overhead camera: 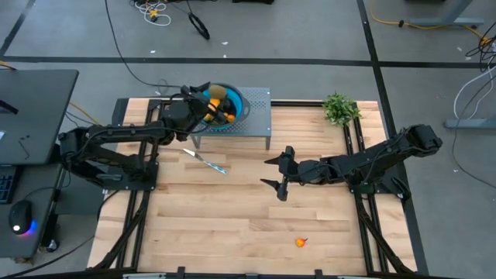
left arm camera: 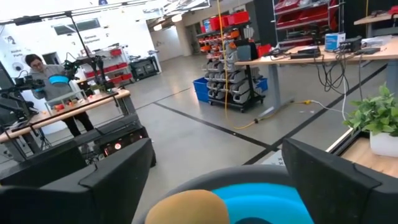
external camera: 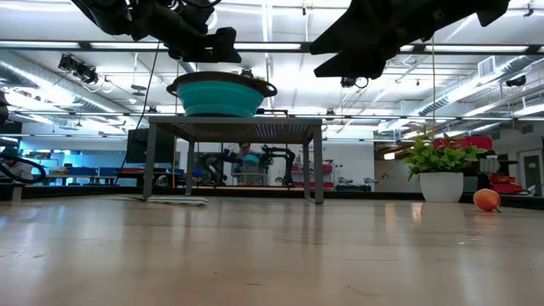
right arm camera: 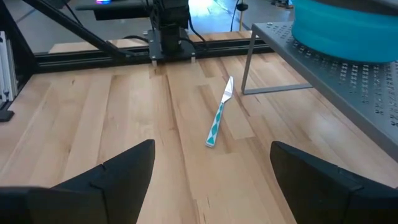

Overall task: Pick & Place Fruit
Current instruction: Put the pear into the blue strainer bowl

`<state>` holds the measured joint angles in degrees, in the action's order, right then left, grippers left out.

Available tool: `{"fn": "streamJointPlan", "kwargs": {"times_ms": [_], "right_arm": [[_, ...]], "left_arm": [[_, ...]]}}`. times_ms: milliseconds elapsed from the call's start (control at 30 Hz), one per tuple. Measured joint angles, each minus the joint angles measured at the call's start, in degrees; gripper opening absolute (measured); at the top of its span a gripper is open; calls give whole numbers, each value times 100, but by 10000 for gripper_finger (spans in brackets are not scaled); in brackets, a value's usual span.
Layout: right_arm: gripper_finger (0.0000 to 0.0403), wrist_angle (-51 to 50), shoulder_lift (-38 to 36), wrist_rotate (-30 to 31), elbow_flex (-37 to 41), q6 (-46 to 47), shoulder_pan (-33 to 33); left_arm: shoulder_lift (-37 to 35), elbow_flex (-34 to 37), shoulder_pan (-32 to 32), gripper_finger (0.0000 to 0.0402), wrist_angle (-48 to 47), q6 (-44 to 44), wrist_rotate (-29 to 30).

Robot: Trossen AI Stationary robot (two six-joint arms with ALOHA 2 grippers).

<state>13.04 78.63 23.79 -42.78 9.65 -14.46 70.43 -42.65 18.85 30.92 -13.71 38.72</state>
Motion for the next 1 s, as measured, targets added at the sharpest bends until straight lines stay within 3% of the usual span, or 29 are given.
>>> {"fn": "streamJointPlan", "kwargs": {"times_ms": [300,600,700,833,1000], "right_arm": [[328,0,-2,4,0,0,0],[328,-40,0,47,0,199,2],[328,-102,-2,384,0,199,2],[328,-412,-28,711,0,275,2],[328,-668,-242,767,0,446,-65]], "left_arm": [[-37,0,-292,373,222,-53,2],[-510,-9,-1356,373,785,-586,-123],[-686,-9,-1605,373,769,-621,-231],[-757,-9,-1834,373,766,-360,-703],[-758,-9,-1897,373,750,47,-1928]]}}
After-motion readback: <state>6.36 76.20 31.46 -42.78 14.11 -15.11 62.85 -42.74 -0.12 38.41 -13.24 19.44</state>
